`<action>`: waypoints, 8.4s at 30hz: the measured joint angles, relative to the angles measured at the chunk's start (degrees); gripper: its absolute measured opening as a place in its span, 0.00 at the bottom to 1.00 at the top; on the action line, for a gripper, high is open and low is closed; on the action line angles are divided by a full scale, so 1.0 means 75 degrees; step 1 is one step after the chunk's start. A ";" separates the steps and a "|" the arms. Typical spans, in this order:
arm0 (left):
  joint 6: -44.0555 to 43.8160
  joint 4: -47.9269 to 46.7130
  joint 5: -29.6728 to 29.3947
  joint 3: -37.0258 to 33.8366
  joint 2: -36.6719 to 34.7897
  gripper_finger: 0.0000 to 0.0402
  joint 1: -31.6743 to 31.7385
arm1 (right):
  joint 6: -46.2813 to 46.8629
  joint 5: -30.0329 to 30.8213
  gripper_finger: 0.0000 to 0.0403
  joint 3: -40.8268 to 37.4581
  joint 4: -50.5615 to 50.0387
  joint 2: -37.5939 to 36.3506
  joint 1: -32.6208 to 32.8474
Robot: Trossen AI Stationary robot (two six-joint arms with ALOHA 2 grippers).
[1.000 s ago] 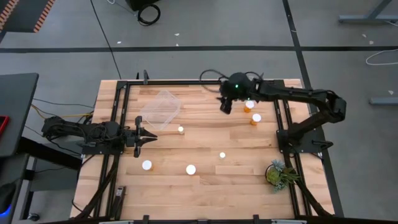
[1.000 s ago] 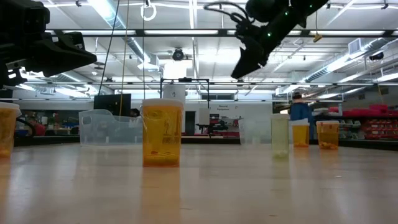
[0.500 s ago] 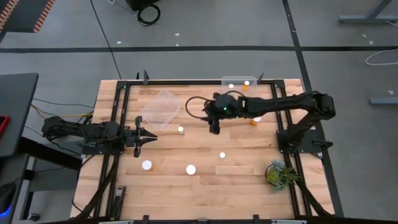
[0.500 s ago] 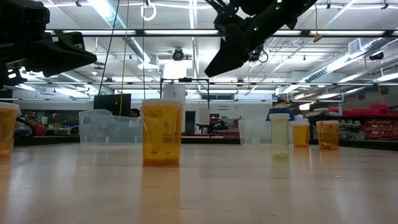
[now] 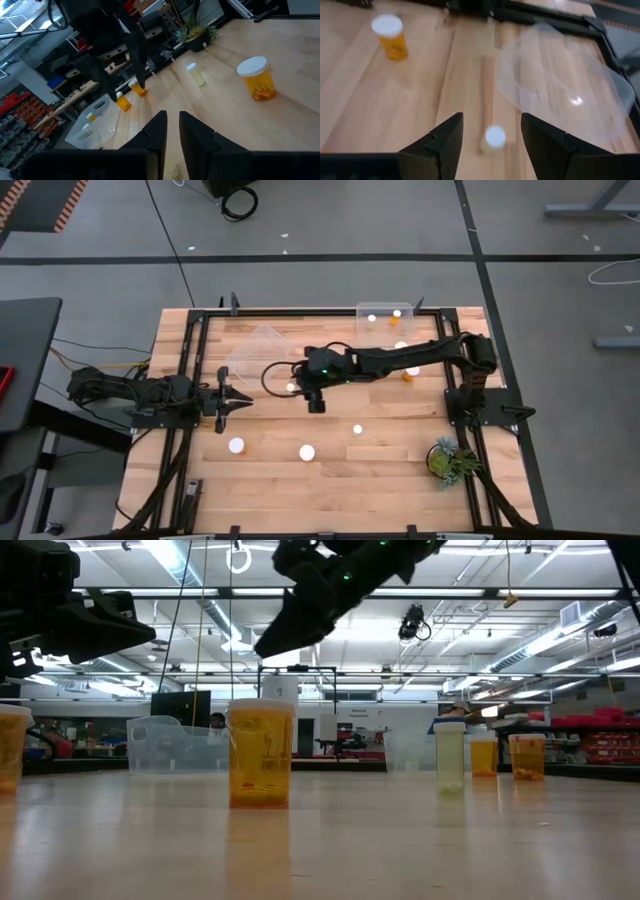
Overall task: Pick and place medicine bottles into bin by pill shape (circle, oval)
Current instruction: Put the left slim yellow pill bottle into the right transparent bin
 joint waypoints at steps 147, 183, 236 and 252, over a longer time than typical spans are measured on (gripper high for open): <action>-0.0002 -0.0006 0.0003 0.0002 0.0000 0.14 -0.0002 | 0.0008 -0.0693 0.34 -0.0366 0.0607 0.0863 -0.1223; 0.0000 -0.0006 0.0005 0.0000 -0.0001 0.15 -0.0003 | -0.0084 0.0695 0.34 -0.0371 -0.2935 -0.1522 -0.2701; -0.0003 -0.0006 0.0007 0.0002 0.0000 0.15 -0.0001 | 0.0836 0.1135 0.34 -0.2715 -0.2518 -0.1771 -0.4894; 0.0000 -0.0006 0.0006 0.0001 0.0000 0.15 -0.0002 | 0.0955 0.0519 0.34 -0.3590 -0.1426 -0.1771 -0.5293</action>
